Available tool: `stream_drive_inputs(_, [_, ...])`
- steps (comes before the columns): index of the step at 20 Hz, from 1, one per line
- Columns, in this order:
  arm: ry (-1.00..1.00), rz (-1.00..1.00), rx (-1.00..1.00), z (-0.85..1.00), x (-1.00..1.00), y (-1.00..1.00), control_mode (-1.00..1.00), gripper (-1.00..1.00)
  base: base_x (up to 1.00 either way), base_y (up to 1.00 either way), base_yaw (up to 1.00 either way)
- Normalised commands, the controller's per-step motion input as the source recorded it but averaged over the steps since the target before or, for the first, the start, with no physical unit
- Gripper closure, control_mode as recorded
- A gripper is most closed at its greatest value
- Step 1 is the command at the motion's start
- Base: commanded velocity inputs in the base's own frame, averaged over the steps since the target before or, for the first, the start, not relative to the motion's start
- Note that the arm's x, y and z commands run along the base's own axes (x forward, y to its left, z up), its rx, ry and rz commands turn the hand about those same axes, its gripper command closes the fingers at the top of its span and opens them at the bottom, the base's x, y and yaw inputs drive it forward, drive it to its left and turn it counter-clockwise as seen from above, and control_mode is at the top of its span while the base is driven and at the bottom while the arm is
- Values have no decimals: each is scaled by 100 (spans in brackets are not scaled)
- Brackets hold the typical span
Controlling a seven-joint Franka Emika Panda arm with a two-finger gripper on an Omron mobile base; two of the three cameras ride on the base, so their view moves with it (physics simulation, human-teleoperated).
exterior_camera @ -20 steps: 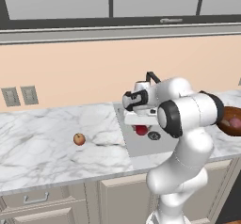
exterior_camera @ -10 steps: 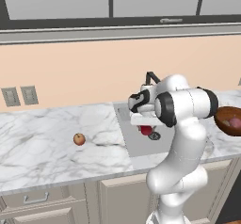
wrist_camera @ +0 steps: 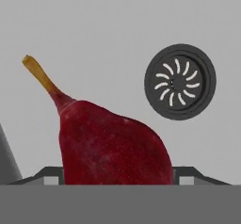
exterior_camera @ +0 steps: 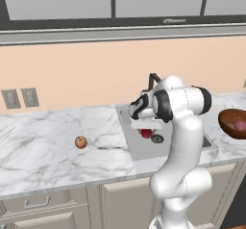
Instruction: There is a mixed pile of frozen fruits and vegetables on the counter. Locate all the frozen vegetables and place the items in a bowl on the counter. Take all the frozen fruits and defrost them in a running sink.
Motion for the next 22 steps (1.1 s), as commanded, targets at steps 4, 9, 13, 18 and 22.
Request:
stream_drive_inputs(4, [-2, 0, -2, -40, 29, -5, -100, 100, 0, 0, 0])
stream_drive_inputs(9, [-2, 0, 0, -34, 21, -2, -100, 100, 0, 0, 0])
stream_drive_inputs(13, [0, 0, 0, -29, 11, -1, -100, 100, 0, 0, 0])
stream_drive_inputs(18, [1, 0, 0, -11, 1, 0, -100, -100, 0, 0, 0])
stream_drive_inputs(22, [1, 0, 0, 18, -1, 0, -100, -100, 0, 0, 0])
